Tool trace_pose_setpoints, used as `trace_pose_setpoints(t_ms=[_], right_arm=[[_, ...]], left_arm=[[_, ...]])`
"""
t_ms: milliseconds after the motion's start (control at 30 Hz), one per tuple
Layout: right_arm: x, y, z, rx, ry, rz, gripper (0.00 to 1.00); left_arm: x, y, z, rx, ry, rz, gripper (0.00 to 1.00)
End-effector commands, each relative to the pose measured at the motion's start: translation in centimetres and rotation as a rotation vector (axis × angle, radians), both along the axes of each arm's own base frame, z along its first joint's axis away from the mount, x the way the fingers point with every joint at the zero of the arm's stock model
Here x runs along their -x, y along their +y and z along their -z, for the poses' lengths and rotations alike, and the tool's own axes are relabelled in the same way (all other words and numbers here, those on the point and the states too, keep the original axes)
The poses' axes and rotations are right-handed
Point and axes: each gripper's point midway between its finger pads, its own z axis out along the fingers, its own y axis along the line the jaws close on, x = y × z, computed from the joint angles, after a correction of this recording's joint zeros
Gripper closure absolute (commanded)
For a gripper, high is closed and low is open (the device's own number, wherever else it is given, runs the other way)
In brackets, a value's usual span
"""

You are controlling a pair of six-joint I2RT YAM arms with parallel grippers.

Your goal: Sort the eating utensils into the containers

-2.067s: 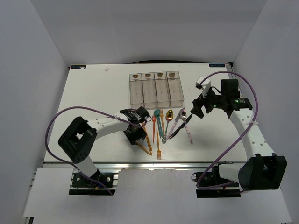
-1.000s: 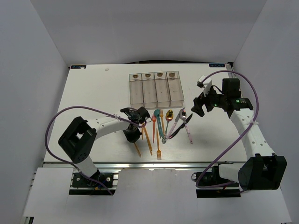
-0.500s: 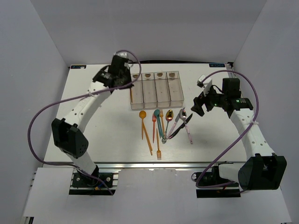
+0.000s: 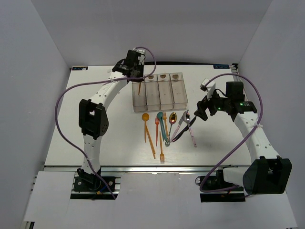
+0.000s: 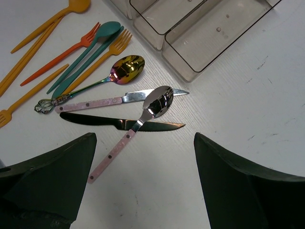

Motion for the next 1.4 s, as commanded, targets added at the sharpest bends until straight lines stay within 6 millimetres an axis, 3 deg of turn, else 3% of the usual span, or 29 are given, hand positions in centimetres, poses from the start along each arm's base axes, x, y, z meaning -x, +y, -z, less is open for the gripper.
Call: trace_pose_setpoints(t_ms=[0,133,367,467,500,600,700,867,933,967,1000,1033,1067,1100,1133,1167,1200,1233,1267,1300,1333,1367], right_arm=[[-0.1,0.2,-0.6,-0.026,-0.023,-0.004,0.11],[0.0,0.4,-0.2,-0.036,-0.004,-0.004,0.11],[0.4,0.7,0.6,-0.057,0.034,-0.011,0.11],[0.5,0.7,0.9,-0.062,0.051,-0.007,0.11],[0.6,0.8,1.1,-0.064,0.056,-0.008,0.11],[0.9,0.9,1.4,-0.078,0.083,-0.007,0.11],[1.2,1.2,2.0,-0.098,0.13,-0.003,0.11],[2.1,1.7,3.5,-0.117,0.224,0.004,0.11],[2.7,1.9,4.2,-0.116,0.257,-0.004,0.11],[3.0,2.2,4.4,-0.117,0.27,-0.019,0.11],[3.2,2.4,4.5,-0.1,0.241,-0.077,0.11],[4.8,3.2,4.5,-0.125,0.265,-0.167,0.13],[5.7,3.8,4.2,-0.123,0.238,-0.26,0.14],[6.2,4.3,4.1,-0.09,0.095,-0.442,0.16],[7.9,4.3,4.9,-0.071,0.118,-0.522,0.19],[8.4,4.4,5.4,-0.04,0.076,-0.603,0.2],[8.0,4.2,5.8,0.038,-0.067,-0.737,0.22],[8.9,4.1,6.9,0.058,-0.039,-0.809,0.24],[8.8,3.9,7.4,0.089,-0.061,-0.862,0.26],[8.0,3.6,8.2,0.136,-0.057,-0.913,0.3],[7.7,3.7,8.6,0.164,-0.095,-0.987,0.33],[7.8,3.5,8.9,0.173,-0.068,-1.019,0.35]], left_arm=[[-0.5,0.3,-1.9,0.029,-0.059,-0.013,1.0],[0.0,0.2,1.2,0.034,-0.004,-0.026,1.0],[1.6,0.0,3.6,0.08,0.068,-0.044,1.0],[2.5,0.2,4.3,0.089,0.085,-0.056,0.86],[2.6,0.4,3.6,0.095,0.071,-0.059,0.66],[3.1,0.5,2.6,0.111,0.061,-0.065,0.36],[3.5,0.4,0.7,0.142,0.036,-0.061,0.25],[4.8,0.6,-3.1,0.19,-0.009,-0.047,0.2],[6.3,0.5,-3.6,0.222,0.003,-0.019,0.19],[7.1,0.8,-5.5,0.241,-0.026,-0.013,0.19],[8.1,1.1,-4.9,0.241,-0.006,-0.014,0.18],[9.3,1.4,-6.7,0.269,-0.034,0.001,0.18],[10.5,1.8,-5.6,0.269,-0.004,-0.003,0.18],[11.4,2.0,-5.6,0.279,0.001,0.0,0.18],[12.4,2.1,-5.8,0.296,0.003,0.003,0.17],[13.6,2.6,-7.2,0.323,-0.027,0.005,0.17],[15.0,3.0,-5.4,0.321,0.015,-0.006,0.17],[16.0,3.1,-5.2,0.338,0.027,-0.014,0.17],[17.4,3.7,-6.3,0.36,-0.001,-0.015,0.17],[18.3,4.0,-6.1,0.371,0.002,-0.023,0.17],[19.7,4.4,-4.1,0.38,0.053,-0.055,0.17],[20.6,4.9,-3.8,0.386,0.055,-0.07,0.17]])
